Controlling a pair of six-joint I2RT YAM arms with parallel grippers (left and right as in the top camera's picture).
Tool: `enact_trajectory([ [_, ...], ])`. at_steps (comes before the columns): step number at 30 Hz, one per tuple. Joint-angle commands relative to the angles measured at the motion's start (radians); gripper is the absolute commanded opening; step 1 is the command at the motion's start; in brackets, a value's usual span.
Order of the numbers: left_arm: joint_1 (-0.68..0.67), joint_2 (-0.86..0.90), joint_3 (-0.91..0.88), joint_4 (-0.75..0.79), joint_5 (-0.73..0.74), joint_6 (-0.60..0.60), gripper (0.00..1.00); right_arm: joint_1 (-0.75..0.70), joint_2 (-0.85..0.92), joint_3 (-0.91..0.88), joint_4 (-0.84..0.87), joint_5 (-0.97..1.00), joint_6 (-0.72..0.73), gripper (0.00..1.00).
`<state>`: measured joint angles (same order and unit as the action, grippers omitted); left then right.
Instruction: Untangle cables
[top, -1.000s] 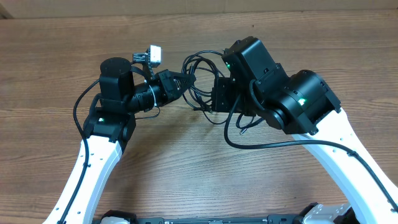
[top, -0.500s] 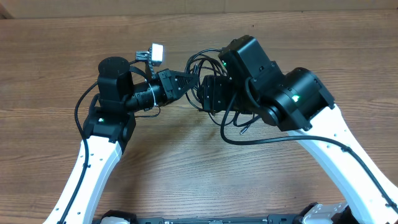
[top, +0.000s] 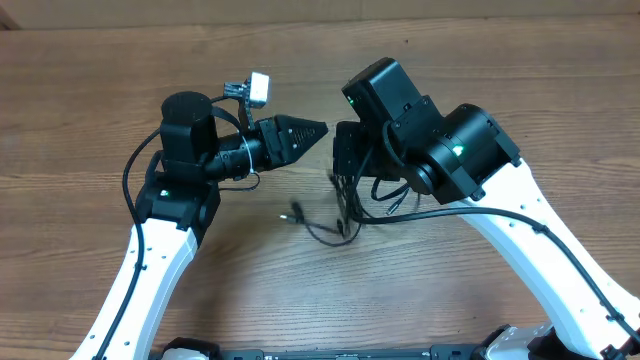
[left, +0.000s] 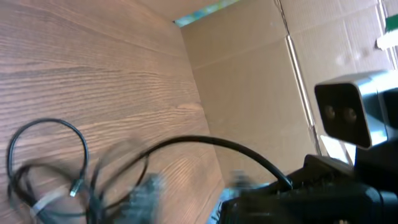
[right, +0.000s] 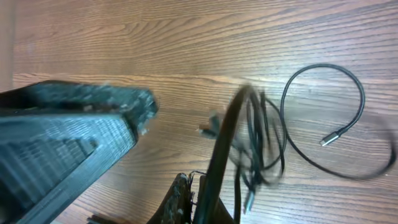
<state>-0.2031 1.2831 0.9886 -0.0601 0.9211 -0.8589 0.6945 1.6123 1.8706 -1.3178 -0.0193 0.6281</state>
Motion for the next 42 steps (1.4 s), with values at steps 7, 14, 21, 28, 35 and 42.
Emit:
enact_trajectory([
  [7,-0.006,-0.022,0.026,-0.169,-0.103,0.201,0.04,-0.002,-0.003,-0.002,0.006,0.112,-0.008,0.04],
  [14,-0.006,-0.022,0.026,-0.413,-0.323,0.263,0.04,-0.002,-0.030,0.290,-0.024,0.219,-0.205,0.04],
  [21,-0.007,-0.022,0.026,-0.416,-0.309,0.269,0.04,-0.002,-0.032,0.805,-0.115,0.535,-0.312,0.04],
  [28,-0.015,-0.022,0.026,-0.431,-0.292,0.269,0.05,-0.002,-0.045,1.027,-0.121,1.019,-0.465,0.04],
  [35,-0.034,-0.022,0.026,-0.444,-0.279,0.269,0.05,-0.002,-0.048,1.028,-0.085,1.227,-0.528,0.04],
  [42,-0.202,0.006,0.026,-0.470,-0.267,0.423,0.17,-0.002,-0.011,1.028,-0.182,0.960,-0.521,0.04],
])
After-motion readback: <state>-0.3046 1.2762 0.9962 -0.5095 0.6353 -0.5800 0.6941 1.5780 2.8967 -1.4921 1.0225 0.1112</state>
